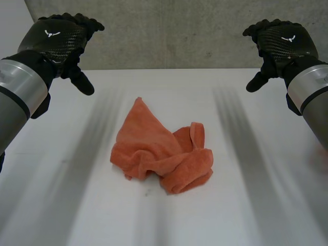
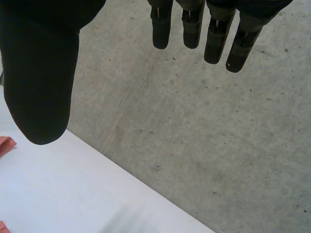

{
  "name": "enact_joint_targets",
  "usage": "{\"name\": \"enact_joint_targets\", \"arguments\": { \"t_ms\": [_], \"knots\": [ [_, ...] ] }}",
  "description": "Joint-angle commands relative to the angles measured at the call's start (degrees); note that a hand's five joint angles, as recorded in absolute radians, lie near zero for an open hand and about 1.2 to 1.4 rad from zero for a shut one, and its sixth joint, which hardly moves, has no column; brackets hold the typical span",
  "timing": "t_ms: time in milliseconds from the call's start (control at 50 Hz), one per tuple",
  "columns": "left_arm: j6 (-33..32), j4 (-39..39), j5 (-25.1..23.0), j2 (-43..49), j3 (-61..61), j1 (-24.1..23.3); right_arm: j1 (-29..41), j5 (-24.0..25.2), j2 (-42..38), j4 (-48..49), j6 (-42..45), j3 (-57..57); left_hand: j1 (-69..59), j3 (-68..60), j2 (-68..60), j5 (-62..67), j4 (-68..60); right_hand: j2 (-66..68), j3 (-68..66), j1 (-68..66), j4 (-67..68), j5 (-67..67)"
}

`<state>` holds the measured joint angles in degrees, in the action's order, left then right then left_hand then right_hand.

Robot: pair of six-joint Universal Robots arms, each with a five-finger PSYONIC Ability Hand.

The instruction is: Fold the laundry

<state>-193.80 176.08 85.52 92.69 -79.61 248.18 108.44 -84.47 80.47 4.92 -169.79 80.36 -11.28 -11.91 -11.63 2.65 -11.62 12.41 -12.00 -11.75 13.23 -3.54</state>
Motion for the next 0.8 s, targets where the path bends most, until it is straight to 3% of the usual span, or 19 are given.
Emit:
{"name": "enact_joint_targets", "arguments": {
  "t_ms": [20,160,320,420,560,680,700,740,760,800],
  "knots": [
    [0.0,0.1,0.0,0.0,-0.3,-0.1,0.0,0.1,0.0,0.0,0.0,0.2,1.3,1.9,1.6,-2.7,1.6,-2.4,2.0,1.8,-3.2,3.5],
    [0.1,0.0,-0.1,1.0,-0.4,-0.2,0.0,2.3,0.0,-0.7,0.1,0.3,1.3,1.9,1.6,-2.7,1.6,-2.4,2.0,1.8,-3.2,3.5],
    [-0.8,-1.4,-3.5,7.8,0.1,-0.2,1.1,4.1,-1.4,-18.1,-1.0,-2.0,0.1,0.7,0.4,-1.4,0.4,-2.4,2.0,1.8,-3.2,3.5],
    [-3.7,-4.1,-5.7,12.4,0.1,-0.4,4.5,4.1,-4.5,-22.2,-5.2,-1.4,0.1,0.7,0.4,-1.4,0.4,-2.4,2.0,1.8,-3.2,3.5],
    [-14.8,-6.6,-6.2,23.5,0.8,-0.9,6.5,6.0,-11.5,-18.4,-17.4,4.7,-0.1,0.5,0.2,-1.3,0.2,-2.4,2.0,1.8,-3.2,3.5],
    [-16.0,-6.5,-5.8,28.7,1.2,-1.3,8.9,6.7,-19.0,-14.1,-20.6,5.4,-5.0,-4.3,-4.6,3.6,-4.6,-2.4,2.0,1.8,-3.2,3.5],
    [-16.0,-6.4,-5.8,30.5,1.5,-1.6,10.1,6.3,-21.4,-13.8,-20.6,4.8,-20.8,-20.2,-20.5,19.4,-20.5,-0.2,-0.2,-0.4,-1.1,1.4],
    [-15.7,-5.9,-5.7,31.1,1.7,-1.7,11.1,5.4,-23.1,-12.8,-20.6,3.7,-33.7,-33.1,-33.3,32.3,-33.3,21.5,-21.9,-22.1,20.6,-20.3],
    [-15.6,-5.6,-5.7,31.2,1.9,-1.7,11.3,3.6,-23.9,-11.2,-20.6,2.2,-39.7,-39.1,-39.4,38.4,-39.4,41.2,-41.6,-41.9,40.4,-40.1],
    [-15.1,-3.4,-5.3,31.2,2.6,-1.9,11.2,1.2,-23.4,-7.8,-20.3,0.9,-61.6,-61.0,-61.2,60.2,-61.3,67.5,-67.9,-68.1,66.6,-66.3]
  ]
}}
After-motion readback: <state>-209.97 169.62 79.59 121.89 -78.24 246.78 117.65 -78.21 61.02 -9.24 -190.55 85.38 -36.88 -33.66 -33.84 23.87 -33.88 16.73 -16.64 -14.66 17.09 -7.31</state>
